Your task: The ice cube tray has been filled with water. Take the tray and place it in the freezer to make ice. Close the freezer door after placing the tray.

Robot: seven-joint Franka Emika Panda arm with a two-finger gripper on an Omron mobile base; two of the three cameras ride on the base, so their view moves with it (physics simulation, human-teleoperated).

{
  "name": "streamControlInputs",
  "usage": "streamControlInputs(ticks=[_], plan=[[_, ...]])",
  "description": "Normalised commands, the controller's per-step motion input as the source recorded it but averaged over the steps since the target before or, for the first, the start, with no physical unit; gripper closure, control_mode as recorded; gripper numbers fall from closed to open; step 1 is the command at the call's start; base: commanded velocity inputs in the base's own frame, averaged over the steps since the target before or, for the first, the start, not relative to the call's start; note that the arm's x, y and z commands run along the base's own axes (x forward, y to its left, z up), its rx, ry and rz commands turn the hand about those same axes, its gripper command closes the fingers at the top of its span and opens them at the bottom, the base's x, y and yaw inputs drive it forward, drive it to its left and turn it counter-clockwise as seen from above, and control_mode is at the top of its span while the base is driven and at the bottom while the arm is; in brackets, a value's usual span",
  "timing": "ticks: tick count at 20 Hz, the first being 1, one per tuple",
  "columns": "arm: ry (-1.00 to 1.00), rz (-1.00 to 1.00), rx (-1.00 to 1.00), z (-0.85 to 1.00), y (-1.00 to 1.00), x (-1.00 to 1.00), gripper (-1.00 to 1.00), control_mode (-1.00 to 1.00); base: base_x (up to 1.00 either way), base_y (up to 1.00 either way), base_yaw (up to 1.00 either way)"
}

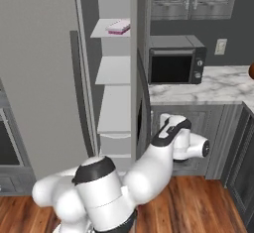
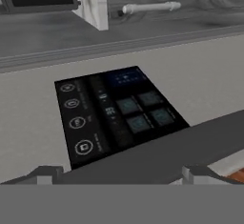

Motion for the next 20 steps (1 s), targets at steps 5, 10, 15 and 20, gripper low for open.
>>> streamControlInputs(ticks=[5, 10, 15, 20], plan=[[0.0, 0.0, 0.0, -0.21, -0.14, 0.53, -1.0, -1.0, 0.0, 0.0, 0.0], [0.0, 0.01, 0.0, -0.35, -0.05, 0.86, -1.0, -1.0, 0.0, 0.0, 0.0], [0.0, 0.07, 0.0, -0.35, -0.02, 0.83, -1.0, -1.0, 0.0, 0.0, 0.0], [0.0, 0.16, 0.0, -0.28, 0.38, 0.19, -1.0, -1.0, 0.0, 0.0, 0.0]])
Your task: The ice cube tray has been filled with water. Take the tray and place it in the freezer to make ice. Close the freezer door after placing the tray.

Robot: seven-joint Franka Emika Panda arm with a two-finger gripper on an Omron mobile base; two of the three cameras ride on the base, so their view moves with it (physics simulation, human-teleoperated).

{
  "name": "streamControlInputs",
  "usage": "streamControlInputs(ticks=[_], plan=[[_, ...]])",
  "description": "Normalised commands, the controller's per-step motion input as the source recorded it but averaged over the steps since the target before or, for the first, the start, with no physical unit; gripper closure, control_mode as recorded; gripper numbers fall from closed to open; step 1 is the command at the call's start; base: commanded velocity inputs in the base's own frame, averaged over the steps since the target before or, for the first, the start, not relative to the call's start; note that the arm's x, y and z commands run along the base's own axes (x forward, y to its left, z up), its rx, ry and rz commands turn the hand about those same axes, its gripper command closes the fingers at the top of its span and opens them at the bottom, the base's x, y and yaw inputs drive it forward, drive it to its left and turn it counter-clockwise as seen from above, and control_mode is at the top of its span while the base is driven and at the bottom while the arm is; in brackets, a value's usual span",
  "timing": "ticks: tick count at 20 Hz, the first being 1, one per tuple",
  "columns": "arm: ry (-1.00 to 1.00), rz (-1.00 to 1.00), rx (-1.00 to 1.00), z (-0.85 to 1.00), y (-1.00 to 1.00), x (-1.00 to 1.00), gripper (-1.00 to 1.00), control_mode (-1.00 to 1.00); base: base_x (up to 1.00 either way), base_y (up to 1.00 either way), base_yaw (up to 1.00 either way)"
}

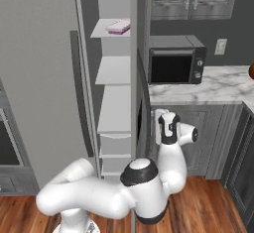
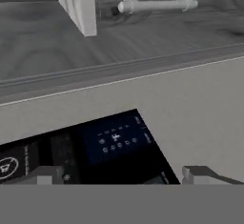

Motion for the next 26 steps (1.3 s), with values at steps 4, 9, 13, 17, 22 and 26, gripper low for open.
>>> streamControlInputs(ticks=[4, 9, 13, 17, 22, 26], plan=[[0.0, 0.15, 0.0, -0.28, 0.67, 0.0, -1.0, -1.0, 0.0, 0.0, 0.0], [0.0, 0.14, 0.0, -0.31, 0.82, -0.03, -1.0, -1.0, 0.0, 0.0, 0.0], [0.0, 0.12, 0.0, -0.29, 0.96, -0.17, -1.0, -1.0, 0.0, 0.0, 0.0], [0.0, 0.1, 0.0, -0.2, 1.0, -0.26, -1.0, -1.0, 0.0, 0.0, 0.0], [0.0, 0.04, 0.0, -0.07, 0.97, 0.05, -1.0, -1.0, 0.0, 0.0, 0.0], [0.0, -0.01, 0.0, -0.06, 0.82, 0.53, -1.0, -1.0, 0.0, 0.0, 0.0]])
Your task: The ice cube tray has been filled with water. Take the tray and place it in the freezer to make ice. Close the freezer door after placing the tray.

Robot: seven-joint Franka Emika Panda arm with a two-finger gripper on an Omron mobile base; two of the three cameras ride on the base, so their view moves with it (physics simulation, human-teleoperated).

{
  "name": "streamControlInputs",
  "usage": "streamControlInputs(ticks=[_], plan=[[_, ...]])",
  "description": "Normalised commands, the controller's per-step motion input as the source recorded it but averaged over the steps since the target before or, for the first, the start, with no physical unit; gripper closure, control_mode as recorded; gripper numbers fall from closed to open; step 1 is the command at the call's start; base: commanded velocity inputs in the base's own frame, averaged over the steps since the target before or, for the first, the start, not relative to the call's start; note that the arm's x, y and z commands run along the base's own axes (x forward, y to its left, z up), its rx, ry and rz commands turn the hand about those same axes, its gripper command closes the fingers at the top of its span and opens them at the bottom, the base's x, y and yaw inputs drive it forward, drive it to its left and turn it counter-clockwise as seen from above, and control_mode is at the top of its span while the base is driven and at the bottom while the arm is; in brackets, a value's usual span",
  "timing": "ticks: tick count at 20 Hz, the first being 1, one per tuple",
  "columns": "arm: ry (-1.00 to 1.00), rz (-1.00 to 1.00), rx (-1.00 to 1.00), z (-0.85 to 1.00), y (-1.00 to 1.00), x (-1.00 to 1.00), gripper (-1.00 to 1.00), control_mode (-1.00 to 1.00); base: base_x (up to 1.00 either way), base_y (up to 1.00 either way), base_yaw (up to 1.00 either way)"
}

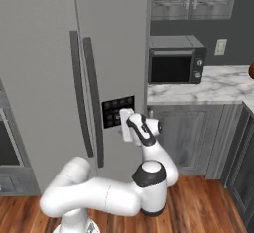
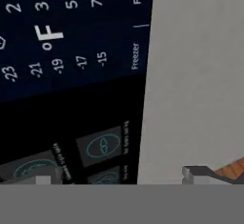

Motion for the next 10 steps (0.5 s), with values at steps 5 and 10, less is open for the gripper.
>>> streamControlInputs(ticks=[5, 10], plan=[[0.0, -0.17, -0.06, -0.1, 0.76, 0.74, -1.0, -1.0, 0.0, 0.0, 0.0], [0.03, -0.27, -0.08, -0.08, 0.65, 0.94, -1.0, -1.0, 0.0, 0.0, 0.0]])
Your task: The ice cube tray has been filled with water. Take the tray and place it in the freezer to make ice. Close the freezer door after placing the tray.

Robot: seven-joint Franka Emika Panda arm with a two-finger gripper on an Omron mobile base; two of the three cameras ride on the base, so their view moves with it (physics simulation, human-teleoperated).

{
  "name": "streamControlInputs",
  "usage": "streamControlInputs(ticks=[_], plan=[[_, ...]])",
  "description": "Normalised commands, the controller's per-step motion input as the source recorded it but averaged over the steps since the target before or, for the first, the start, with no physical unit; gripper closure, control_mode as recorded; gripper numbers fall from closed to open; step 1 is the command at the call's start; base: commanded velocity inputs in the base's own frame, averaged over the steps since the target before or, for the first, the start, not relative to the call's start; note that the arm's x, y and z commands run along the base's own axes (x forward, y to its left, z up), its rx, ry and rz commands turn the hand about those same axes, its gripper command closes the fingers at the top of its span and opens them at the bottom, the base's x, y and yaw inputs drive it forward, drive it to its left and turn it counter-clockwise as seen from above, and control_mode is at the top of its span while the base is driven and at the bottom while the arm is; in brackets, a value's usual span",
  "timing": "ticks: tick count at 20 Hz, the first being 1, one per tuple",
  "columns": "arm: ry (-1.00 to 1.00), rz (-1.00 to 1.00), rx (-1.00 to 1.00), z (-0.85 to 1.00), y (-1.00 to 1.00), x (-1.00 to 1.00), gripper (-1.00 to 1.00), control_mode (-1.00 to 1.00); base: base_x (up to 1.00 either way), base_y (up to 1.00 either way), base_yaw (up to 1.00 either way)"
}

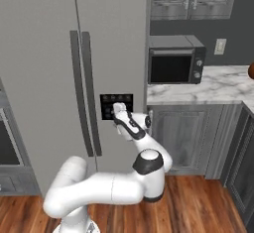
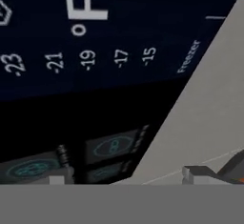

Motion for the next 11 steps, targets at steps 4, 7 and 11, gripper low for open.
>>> streamControlInputs(ticks=[4, 7, 11], plan=[[0.1, -0.27, -0.05, -0.03, 0.46, 0.93, -1.0, -1.0, 0.0, 0.0, 0.0], [0.11, -0.25, -0.04, 0.0, 0.38, 0.74, -1.0, -1.0, 0.0, 0.0, 0.0], [0.08, -0.25, -0.07, -0.01, 0.46, 0.59, -1.0, -1.0, 0.0, 0.0, 0.0]])
